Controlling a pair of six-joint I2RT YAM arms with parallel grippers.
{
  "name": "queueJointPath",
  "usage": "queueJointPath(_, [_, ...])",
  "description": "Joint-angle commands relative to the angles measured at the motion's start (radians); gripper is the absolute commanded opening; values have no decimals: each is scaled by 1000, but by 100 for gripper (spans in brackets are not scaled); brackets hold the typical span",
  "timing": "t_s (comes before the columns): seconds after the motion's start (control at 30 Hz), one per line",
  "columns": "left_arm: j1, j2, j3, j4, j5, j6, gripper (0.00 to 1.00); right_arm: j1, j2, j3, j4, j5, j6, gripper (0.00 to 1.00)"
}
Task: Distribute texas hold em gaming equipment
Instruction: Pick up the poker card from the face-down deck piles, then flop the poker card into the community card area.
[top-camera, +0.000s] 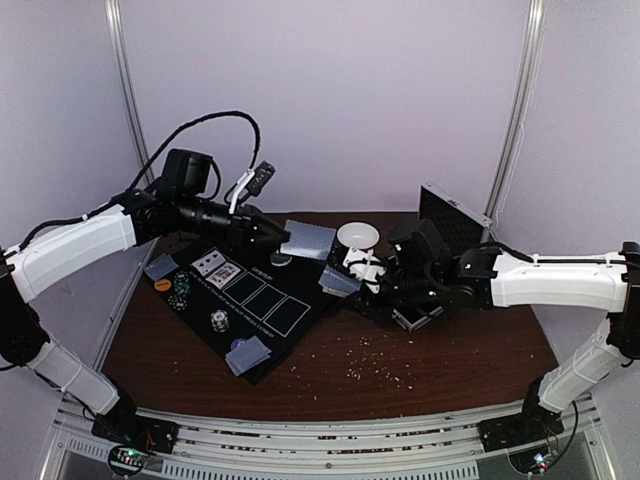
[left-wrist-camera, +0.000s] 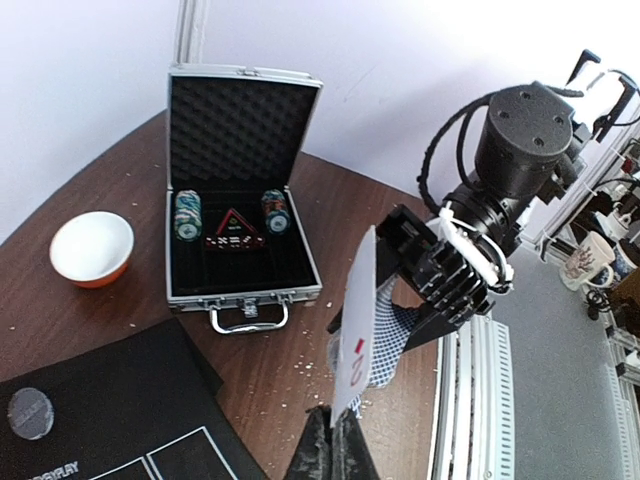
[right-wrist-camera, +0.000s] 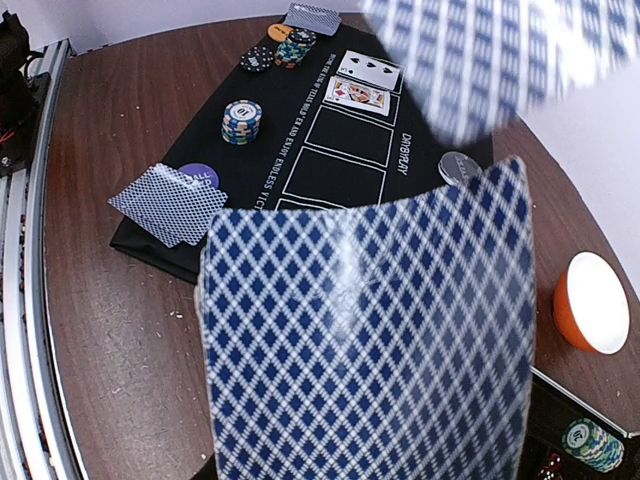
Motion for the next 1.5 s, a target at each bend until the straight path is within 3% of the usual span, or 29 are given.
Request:
queueJointPath(0.0, [93, -57, 52, -68, -18, 89, 0, -9, -16, -12, 13, 13, 5, 39])
queueJointPath(0.07, [125, -63, 87, -125, -107, 159, 0, -10, -17, -13, 13, 10, 6, 39])
queueJointPath(0.17, [130, -51, 90, -154, -419, 292, 0, -9, -17, -6, 13, -6, 2, 39])
queueJointPath(0.33, [134, 34, -5, -51, -762, 517, 0, -9, -22, 6, 5, -8, -10, 39])
queueJointPath(0.43, [141, 70, -90, 87, -848, 687, 0, -10, -29, 2, -8, -8, -17, 39])
queueJointPath(0.6, [154, 151, -189, 231, -864, 942, 0, -9, -46, 0, -12, -4, -22, 39])
queueJointPath(0.77, [163, 258, -234, 339, -955, 1081, 0, -10, -50, -1, -16, -4, -22, 39])
queueJointPath(0.97, [162, 308, -256, 381, -852, 1084, 0, -10, -50, 3, -25, -3, -22, 39])
queueJointPath(1.2, [220, 371, -243, 216, -723, 1095, 0, -9, -65, -7, -17, -1, -22, 39])
queueJointPath(1.47, [226, 397, -257, 169, -730, 1139, 0, -9, -69, -13, -15, 3, -19, 39])
